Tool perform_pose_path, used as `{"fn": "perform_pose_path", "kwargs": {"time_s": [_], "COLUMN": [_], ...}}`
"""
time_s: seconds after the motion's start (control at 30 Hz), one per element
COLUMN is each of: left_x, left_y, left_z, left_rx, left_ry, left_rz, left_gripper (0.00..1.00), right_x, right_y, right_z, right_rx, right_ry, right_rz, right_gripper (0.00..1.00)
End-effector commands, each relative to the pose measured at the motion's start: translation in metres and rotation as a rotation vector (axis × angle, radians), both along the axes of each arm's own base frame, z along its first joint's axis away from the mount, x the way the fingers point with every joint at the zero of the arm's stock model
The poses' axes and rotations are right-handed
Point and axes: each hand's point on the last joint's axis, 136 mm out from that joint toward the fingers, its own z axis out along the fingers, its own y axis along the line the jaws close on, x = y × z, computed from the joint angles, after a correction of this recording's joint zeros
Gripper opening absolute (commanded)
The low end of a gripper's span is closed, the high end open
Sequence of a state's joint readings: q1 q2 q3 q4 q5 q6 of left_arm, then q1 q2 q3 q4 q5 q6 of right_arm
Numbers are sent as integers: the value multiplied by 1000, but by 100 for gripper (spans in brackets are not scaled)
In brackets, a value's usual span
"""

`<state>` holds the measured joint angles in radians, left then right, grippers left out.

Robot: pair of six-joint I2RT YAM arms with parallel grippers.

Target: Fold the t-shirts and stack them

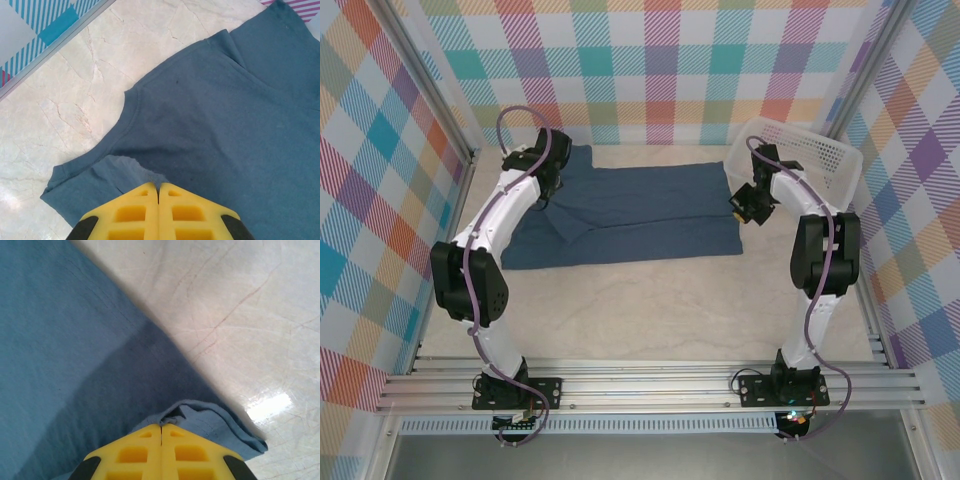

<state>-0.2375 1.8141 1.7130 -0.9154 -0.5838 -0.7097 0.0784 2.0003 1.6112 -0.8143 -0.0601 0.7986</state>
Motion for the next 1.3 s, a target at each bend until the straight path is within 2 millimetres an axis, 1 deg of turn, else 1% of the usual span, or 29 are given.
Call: {"fn": "perform_pose_path", "kwargs": {"time_s": [0.0,0.33,0.37,0.43,0.47,0.5,0.53,0.6,0.63,0.67,0.7,0.77,0.8,0.83,0.87,0.9,0.93,0.97,1.0,1.07,1.17,1.23,1.27], "left_x": [5,27,29,36,38,40,44,48,46,42,33,8,-6,-22,-34,-46,-56,-62,-67,-66,-52,-44,-43], "left_y": [9,8,8,8,8,11,11,7,4,2,1,2,1,2,1,-2,-6,-7,-8,-7,-4,0,2], "left_z": [-4,-25,-28,-35,-38,-38,-34,-25,-20,-19,-20,-26,-33,-42,-51,-63,-76,-88,-100,-120,-142,-153,-159], "left_rx": [-1,-64,-67,-90,-104,-112,-122,-145,-161,-179,-198,-241,-274,-313,-352,-407,-454,-479,-500,-530,-564,-561,-550], "left_ry": [18,35,41,55,63,73,64,45,37,39,48,61,69,80,83,95,116,140,167,205,205,209,223], "left_rz": [16,-4,-5,-9,-13,-8,-11,-43,-52,-54,-47,-7,16,46,73,99,121,141,159,179,209,228,241], "left_gripper": [0,0,0,0,3,17,41,68,74,74,74,72,70,67,59,49,38,29,21,11,7,7,6], "right_x": [3,9,11,18,20,21,22,18,13,8,-1,-17,-27,-35,-41,-46,-50,-52,-52,-47,-36,-32,-31], "right_y": [0,3,4,9,9,10,9,7,5,3,2,1,3,7,12,19,26,32,38,48,54,57,58], "right_z": [0,-7,-6,-2,1,7,15,30,38,43,46,46,42,37,33,28,21,16,10,-1,-17,-28,-34], "right_rx": [-8,3,9,24,27,26,18,-1,-12,-21,-23,-20,-7,9,24,36,47,56,70,87,106,104,106], "right_ry": [12,23,17,-10,-18,-27,-42,-72,-91,-105,-113,-118,-111,-108,-105,-101,-87,-75,-65,-60,-41,-15,1], "right_rz": [13,13,21,54,64,77,90,107,112,115,116,112,112,114,120,133,149,161,173,193,203,210,213], "right_gripper": [0,1,6,27,34,39,43,48,50,51,52,53,51,47,44,40,35,31,27,20,14,13,13]}}
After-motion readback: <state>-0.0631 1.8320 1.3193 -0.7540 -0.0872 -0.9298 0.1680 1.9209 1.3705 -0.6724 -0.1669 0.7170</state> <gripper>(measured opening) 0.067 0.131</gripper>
